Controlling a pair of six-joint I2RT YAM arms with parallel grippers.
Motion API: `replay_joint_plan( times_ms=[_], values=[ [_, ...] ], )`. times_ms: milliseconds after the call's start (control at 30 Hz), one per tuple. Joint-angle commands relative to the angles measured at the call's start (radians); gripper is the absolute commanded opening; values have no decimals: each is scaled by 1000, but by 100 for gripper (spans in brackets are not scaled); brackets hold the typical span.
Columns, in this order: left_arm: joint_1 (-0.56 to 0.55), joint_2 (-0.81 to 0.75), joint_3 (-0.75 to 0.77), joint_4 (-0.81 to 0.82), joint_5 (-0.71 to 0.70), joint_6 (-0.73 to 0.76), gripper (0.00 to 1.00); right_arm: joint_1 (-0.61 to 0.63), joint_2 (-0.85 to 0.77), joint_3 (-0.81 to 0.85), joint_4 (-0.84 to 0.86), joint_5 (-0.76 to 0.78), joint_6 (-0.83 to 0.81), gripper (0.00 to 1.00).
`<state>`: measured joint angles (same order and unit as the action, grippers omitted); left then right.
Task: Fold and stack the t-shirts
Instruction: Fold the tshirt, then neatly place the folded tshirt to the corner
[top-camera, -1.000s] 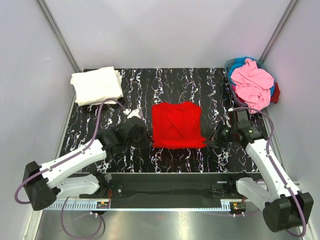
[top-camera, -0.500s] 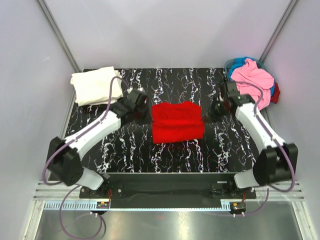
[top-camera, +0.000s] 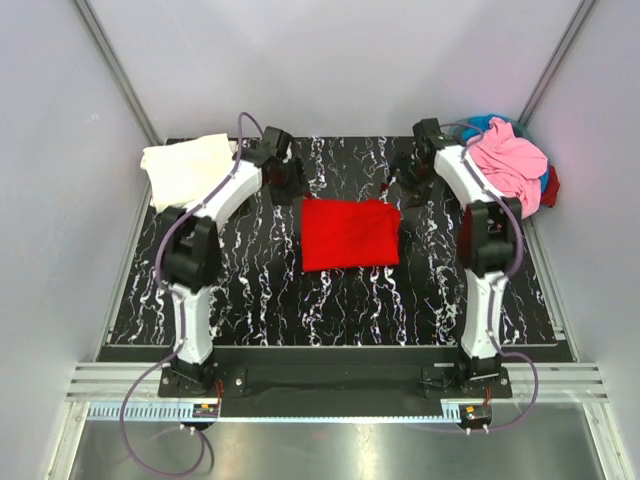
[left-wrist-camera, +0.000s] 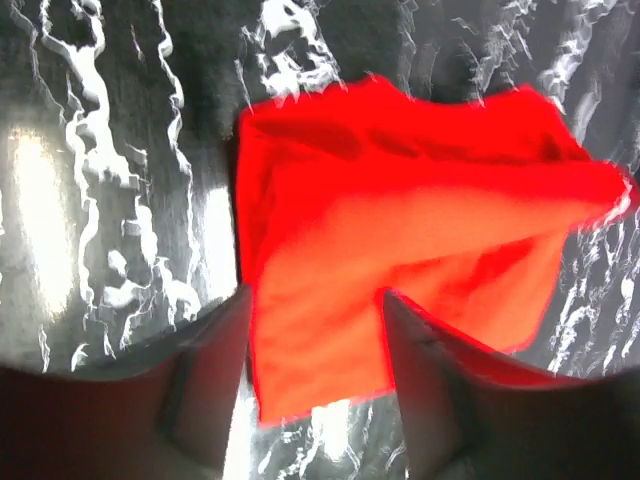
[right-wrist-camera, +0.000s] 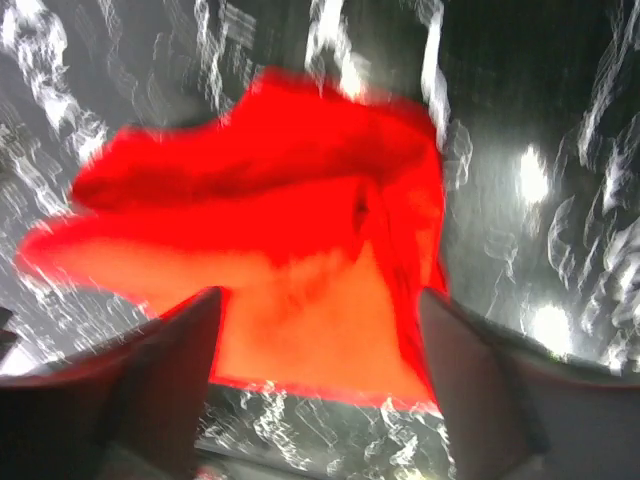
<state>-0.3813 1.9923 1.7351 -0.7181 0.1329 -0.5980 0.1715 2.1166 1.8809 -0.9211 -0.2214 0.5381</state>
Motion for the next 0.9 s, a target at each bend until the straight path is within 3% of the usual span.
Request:
replay_joint_plan(
  times_ms=[0, 67, 167, 300, 500, 700, 867],
  values=[
    [77, 212, 191, -58, 143, 46, 64, -41, 188, 243, -93, 34, -47, 94],
    [100, 287, 280, -61, 166, 55, 67, -58, 250, 417, -180, 71, -41, 96],
    [107, 252, 284, -49, 169, 75, 75, -67, 237, 422, -182, 100, -35, 97],
    [110, 140, 169, 40, 163, 67, 80, -69, 4, 112, 8, 105, -23, 97],
    [110, 36, -64, 178, 195, 58, 80, -75, -159, -291, 232, -48, -30, 96],
    [110, -3, -281, 370, 286, 47, 80, -76, -193, -460, 439, -228, -32, 79],
    [108, 49, -325, 443, 333, 41, 77, -75, -263, -656, 609, -317, -24, 76]
  ],
)
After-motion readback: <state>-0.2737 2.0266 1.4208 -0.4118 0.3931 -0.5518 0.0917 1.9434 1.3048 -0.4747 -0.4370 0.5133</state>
